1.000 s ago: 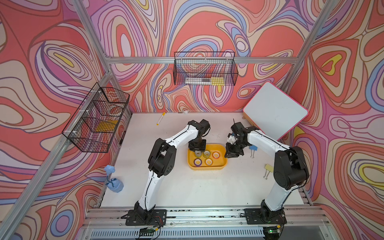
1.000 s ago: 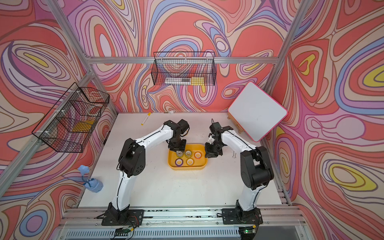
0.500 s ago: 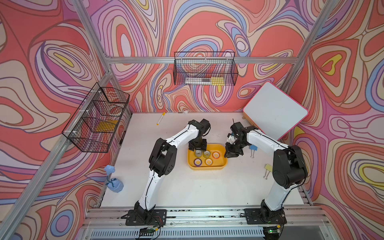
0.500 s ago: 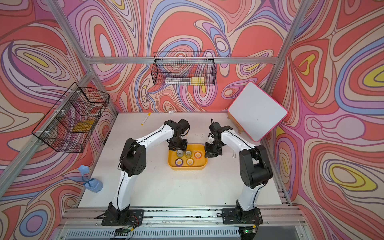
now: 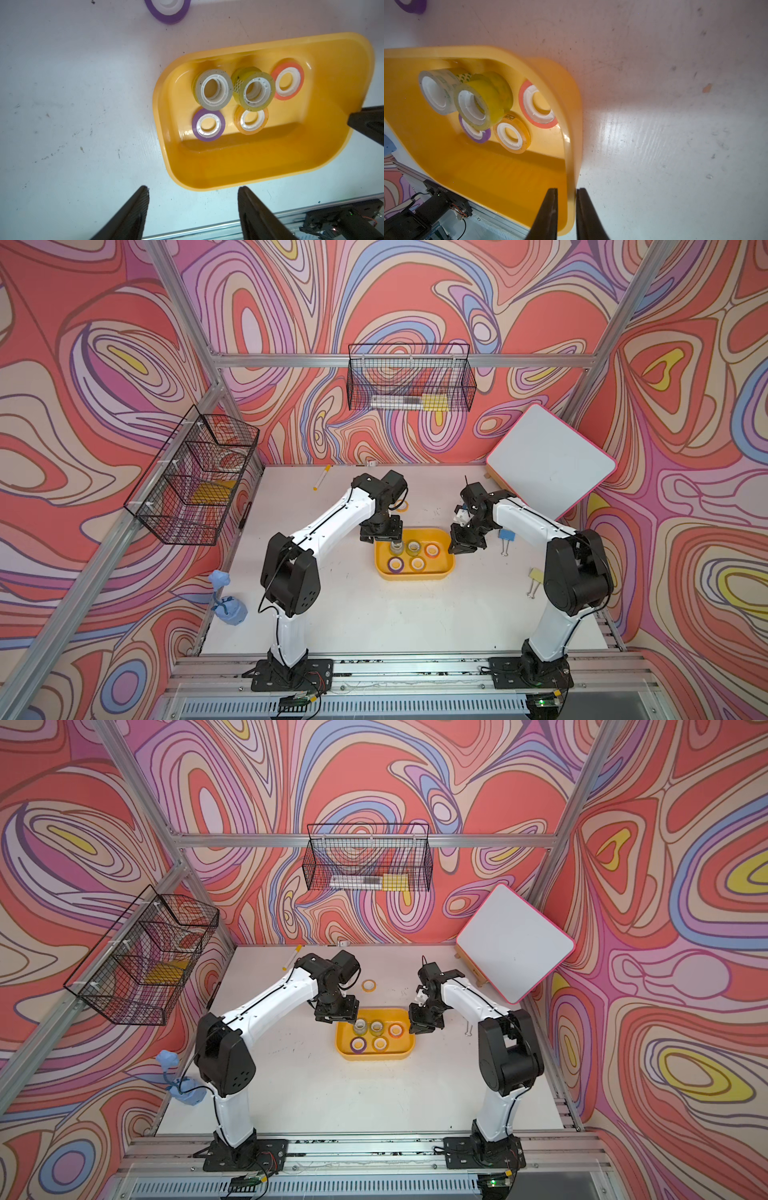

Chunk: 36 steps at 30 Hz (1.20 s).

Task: Put the transparent tape into the storage box
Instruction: Place the tape in the storage box, then move the storage box to the center of the board.

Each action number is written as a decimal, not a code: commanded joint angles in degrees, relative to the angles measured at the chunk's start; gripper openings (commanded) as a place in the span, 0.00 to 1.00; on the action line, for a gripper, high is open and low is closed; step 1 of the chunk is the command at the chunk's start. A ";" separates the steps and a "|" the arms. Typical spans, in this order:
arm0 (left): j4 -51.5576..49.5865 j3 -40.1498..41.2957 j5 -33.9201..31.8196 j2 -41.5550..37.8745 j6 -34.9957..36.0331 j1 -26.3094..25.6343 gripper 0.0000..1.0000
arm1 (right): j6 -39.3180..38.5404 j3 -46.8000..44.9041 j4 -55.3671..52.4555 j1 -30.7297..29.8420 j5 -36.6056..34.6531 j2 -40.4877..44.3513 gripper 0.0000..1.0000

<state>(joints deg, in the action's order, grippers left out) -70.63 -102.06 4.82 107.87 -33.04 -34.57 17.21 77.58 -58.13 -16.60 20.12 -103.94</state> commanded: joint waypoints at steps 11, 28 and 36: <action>2.47 12.09 5.28 -6.19 1.35 4.84 0.72 | -0.03 1.57 -0.05 -0.28 0.35 -1.68 0.10; 1.11 18.89 1.29 -15.74 -0.72 12.73 0.68 | 3.30 7.19 0.68 -5.58 1.63 -6.17 0.01; -0.02 20.64 0.28 -19.26 -0.03 15.94 0.67 | 8.98 13.03 2.76 -10.47 2.94 -11.29 0.00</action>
<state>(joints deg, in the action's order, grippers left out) -68.36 -82.61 6.22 90.02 -33.04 -19.29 22.87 88.73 -57.17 -25.34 21.74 -113.34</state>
